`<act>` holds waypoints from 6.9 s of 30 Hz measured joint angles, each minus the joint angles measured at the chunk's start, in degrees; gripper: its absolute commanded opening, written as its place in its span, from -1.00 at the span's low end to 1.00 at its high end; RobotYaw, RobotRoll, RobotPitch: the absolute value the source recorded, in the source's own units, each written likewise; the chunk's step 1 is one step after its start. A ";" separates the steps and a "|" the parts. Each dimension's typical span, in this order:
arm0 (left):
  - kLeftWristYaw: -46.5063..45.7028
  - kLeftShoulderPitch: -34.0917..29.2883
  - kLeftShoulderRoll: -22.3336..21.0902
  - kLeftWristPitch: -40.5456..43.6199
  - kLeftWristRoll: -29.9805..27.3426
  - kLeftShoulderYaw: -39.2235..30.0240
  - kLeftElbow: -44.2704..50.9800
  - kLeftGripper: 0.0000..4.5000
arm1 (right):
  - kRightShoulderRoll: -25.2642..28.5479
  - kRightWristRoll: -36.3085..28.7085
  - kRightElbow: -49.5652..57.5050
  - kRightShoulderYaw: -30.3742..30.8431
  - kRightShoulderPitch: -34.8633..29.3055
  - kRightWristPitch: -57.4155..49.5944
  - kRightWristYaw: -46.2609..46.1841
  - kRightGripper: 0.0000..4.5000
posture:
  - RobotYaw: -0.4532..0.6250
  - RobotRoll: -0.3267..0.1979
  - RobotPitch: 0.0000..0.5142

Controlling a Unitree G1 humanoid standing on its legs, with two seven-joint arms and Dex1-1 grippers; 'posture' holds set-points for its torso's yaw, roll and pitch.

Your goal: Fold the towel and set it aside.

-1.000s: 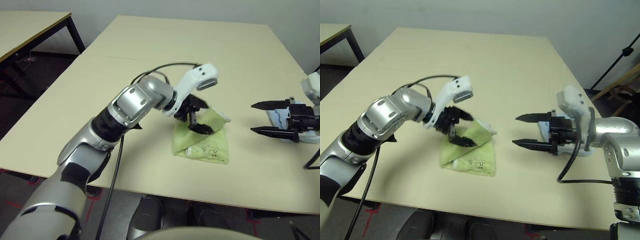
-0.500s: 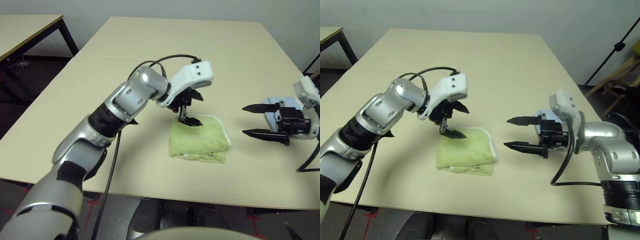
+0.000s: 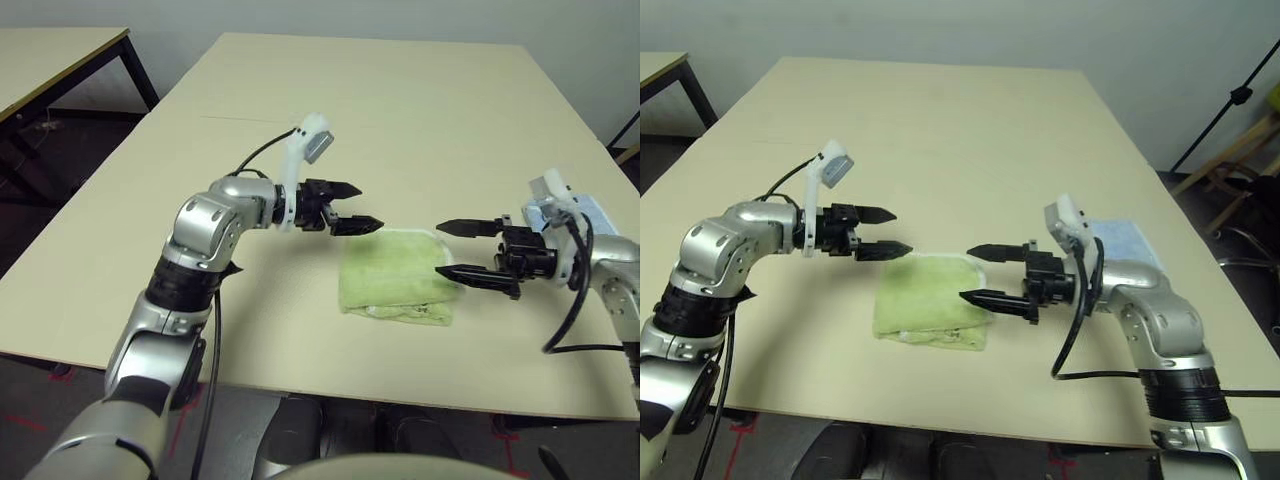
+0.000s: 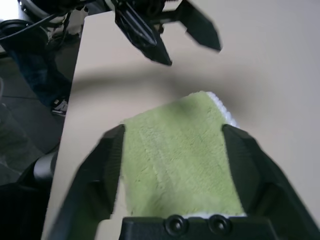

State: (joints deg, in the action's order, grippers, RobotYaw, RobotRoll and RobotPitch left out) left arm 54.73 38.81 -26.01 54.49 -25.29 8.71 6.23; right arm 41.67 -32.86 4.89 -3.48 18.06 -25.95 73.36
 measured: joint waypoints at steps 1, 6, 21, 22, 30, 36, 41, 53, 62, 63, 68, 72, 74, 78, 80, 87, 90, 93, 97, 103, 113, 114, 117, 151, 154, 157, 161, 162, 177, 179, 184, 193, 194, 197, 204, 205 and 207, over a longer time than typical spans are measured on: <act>0.00 -0.44 0.01 0.11 -0.41 0.03 0.49 0.10 | -0.01 0.31 0.00 0.22 0.02 0.41 -0.19 0.07 | 0.13 0.25 -0.38; 0.02 -1.55 -0.22 0.27 -1.34 1.63 0.85 -0.70 | -0.50 2.25 1.71 1.66 0.51 2.87 -1.41 -0.83 | 0.11 0.25 -0.50; 0.10 -7.22 -1.47 -6.89 3.57 9.14 -2.64 -0.99 | -1.43 10.06 0.53 8.43 -3.29 9.57 -2.91 -1.00 | 0.11 0.25 -0.65; 0.10 -7.74 -1.64 -7.28 3.82 9.64 -2.63 -0.99 | -1.43 10.49 0.22 8.85 -3.80 9.85 -3.02 -1.00 | 0.11 0.25 -0.66; 0.22 -9.34 -2.25 -8.55 5.28 10.68 -2.85 -0.99 | -0.11 13.38 -2.86 9.76 -5.83 11.41 -2.49 -1.00 | 0.11 0.25 -0.59; 1.06 -8.31 -2.39 -8.65 5.20 10.02 -4.32 -0.99 | -0.21 12.42 -4.22 9.98 -4.45 9.84 -1.96 -1.00 | 0.11 0.25 -0.64; 1.02 -5.69 -1.80 -5.73 2.21 6.45 -3.93 -0.99 | -0.27 8.44 -2.79 8.25 -4.29 6.84 -1.57 -1.00 | 0.09 0.25 -0.72; -0.57 1.25 0.50 -7.32 1.57 3.38 -9.71 -0.99 | -3.18 3.64 -5.31 2.19 4.33 4.26 -4.56 -1.00 | 0.10 0.25 -0.72; -2.03 0.18 3.03 -10.53 4.85 4.96 -12.74 -0.99 | -7.30 7.48 -10.06 4.27 4.27 8.96 -5.92 -1.00 | 0.10 0.25 -0.72; -2.19 -0.34 3.06 -11.01 5.27 5.25 -13.03 -0.99 | -7.62 7.91 -10.15 4.49 3.83 9.18 -6.08 -1.00 | 0.10 0.25 -0.72; -3.08 -3.36 3.04 -13.56 7.85 6.40 -13.76 -0.99 | -7.95 11.17 -12.21 6.59 1.39 11.46 -6.51 -1.00 | 0.10 0.25 -0.72; -4.89 -5.93 3.86 -16.94 10.22 6.98 -15.84 -0.99 | -9.10 14.83 -16.67 7.62 0.80 15.55 -8.36 -1.00 | 0.10 0.25 -0.73; -5.17 -6.70 4.00 -17.73 11.00 6.98 -16.49 -0.99 | -9.59 15.70 -18.37 7.90 0.63 16.99 -8.63 -1.00 | 0.10 0.25 -0.73; -5.23 -6.70 4.16 -17.89 11.12 6.86 -16.41 -0.99 | -9.84 16.04 -19.33 8.42 0.58 17.90 -8.32 -1.00 | 0.11 0.25 -0.74; -5.35 -6.73 4.33 -17.26 10.86 6.27 -15.79 -0.99 | -9.66 15.86 -19.32 8.41 0.15 18.25 -7.67 -1.00 | 0.11 0.25 -0.73; -7.85 -6.10 5.11 -2.74 0.13 -4.76 -7.98 -0.30 | -5.80 7.14 -11.66 3.80 -2.29 12.22 -2.44 -0.27 | 0.10 0.25 -0.69; -9.61 -5.35 4.26 5.92 -5.31 -11.04 -6.46 0.18 | -1.34 3.65 -9.23 0.06 -3.06 10.10 0.10 0.24 | 0.08 0.25 -0.68; -11.02 -5.25 3.28 11.24 -8.25 -14.71 -7.09 0.63 | 2.36 3.20 -8.56 -0.81 -3.52 9.38 2.44 0.74 | 0.06 0.25 -0.67; -12.32 -5.68 0.16 20.31 -10.22 -16.96 -12.13 0.99 | 8.61 3.25 -9.00 -2.62 -3.93 9.39 6.54 1.00 | 0.06 0.25 -0.68; -12.41 -4.87 0.64 31.16 -12.48 -14.91 -16.51 0.99 | 13.19 3.21 -10.04 -5.06 -4.06 10.03 10.87 1.00 | 0.02 0.25 -0.67; -17.78 0.42 10.13 37.12 -12.52 -15.38 -23.50 0.99 | 15.90 2.09 -9.74 -7.44 -6.49 9.97 14.04 1.00 | -0.01 0.25 -0.64; -18.34 0.84 11.24 37.09 -12.47 -15.42 -24.36 0.99 | 15.90 2.04 -9.43 -7.45 -6.65 9.96 14.03 1.00 | -0.01 0.25 -0.64; -20.08 1.88 13.53 36.94 -12.00 -16.25 -25.81 0.99 | 15.90 1.72 -8.19 -7.53 -6.98 9.94 14.03 1.00 | -0.02 0.25 -0.64; -26.09 3.13 18.22 37.23 -14.94 -33.86 -28.22 -0.99 | 15.11 1.97 -6.88 -6.59 -6.93 8.79 14.40 1.00 | 0.10 0.25 -0.67; -27.49 4.17 15.63 34.96 -16.21 -40.99 -25.90 -0.99 | 14.20 2.53 -8.34 -4.95 -5.11 8.86 14.34 1.00 | 0.14 0.25 -0.68; -29.89 5.25 12.60 31.32 -17.30 -48.27 -25.87 -0.99 | 13.24 2.82 -9.13 -3.68 -3.48 8.92 14.36 1.00 | 0.16 0.25 -0.68; -33.03 5.08 6.60 23.45 -18.50 -56.93 -25.88 -0.99 | 12.34 3.77 -10.32 -1.82 -0.99 8.95 14.36 1.00 | 0.23 0.25 -0.69; -33.46 4.88 5.34 20.89 -18.82 -58.45 -25.86 -0.99 | 11.93 3.80 -10.47 -1.59 -0.41 8.95 14.36 1.00 | 0.23 0.25 -0.69; -37.20 -4.34 0.84 -6.69 -15.77 -57.65 -41.08 -0.88 | 9.58 3.99 -10.78 1.69 3.65 7.61 14.24 1.00 | 0.26 0.25 -0.70; -36.76 -4.67 -0.39 -6.84 -14.92 -55.33 -43.62 -0.65 | 9.58 3.96 -10.38 1.69 3.37 7.52 14.14 1.00 | 0.22 0.25 -0.69; -36.41 -6.66 -3.86 -4.32 -15.57 -53.46 -43.89 0.15 | 9.58 3.60 -8.63 1.60 0.52 6.69 12.99 1.00 | 0.21 0.25 -0.67; -27.76 -25.94 -11.09 12.06 -24.38 -46.32 -8.87 0.99 | 8.90 1.35 -7.00 -0.88 -1.69 4.90 9.94 1.00 | 0.25 0.25 -0.66; -27.02 -26.90 -11.51 12.40 -24.96 -46.06 -6.49 0.99 | 8.29 0.90 -6.99 -1.46 -1.64 4.30 9.19 1.00 | 0.25 0.25 -0.66; -26.35 -28.07 -12.06 11.07 -25.43 -45.92 -0.18 0.99 | 5.20 -1.04 -6.89 -3.87 -0.32 2.40 4.08 1.00 | 0.25 0.25 -0.66; -26.09 -21.52 -11.24 -4.03 -19.37 -39.40 4.01 0.99 | -2.38 -1.88 -7.23 -12.27 5.00 2.05 -15.63 1.00 | 0.18 0.25 -0.63; -26.11 -21.22 -10.59 -7.44 -17.42 -38.35 3.68 0.99 | -2.76 -0.97 -7.41 -13.24 4.92 2.28 -18.68 1.00 | 0.17 0.25 -0.62; -26.86 -21.11 -8.80 -13.52 -13.82 -36.80 2.06 0.99 | -3.57 0.48 -7.75 -15.43 3.95 2.89 -24.63 1.00 | 0.14 0.25 -0.61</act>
State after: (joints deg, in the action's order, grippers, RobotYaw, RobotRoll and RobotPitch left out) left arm 27.87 17.70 -34.81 40.97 -39.10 -28.09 8.29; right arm 38.10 -32.39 -2.86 -18.91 22.02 -23.06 48.73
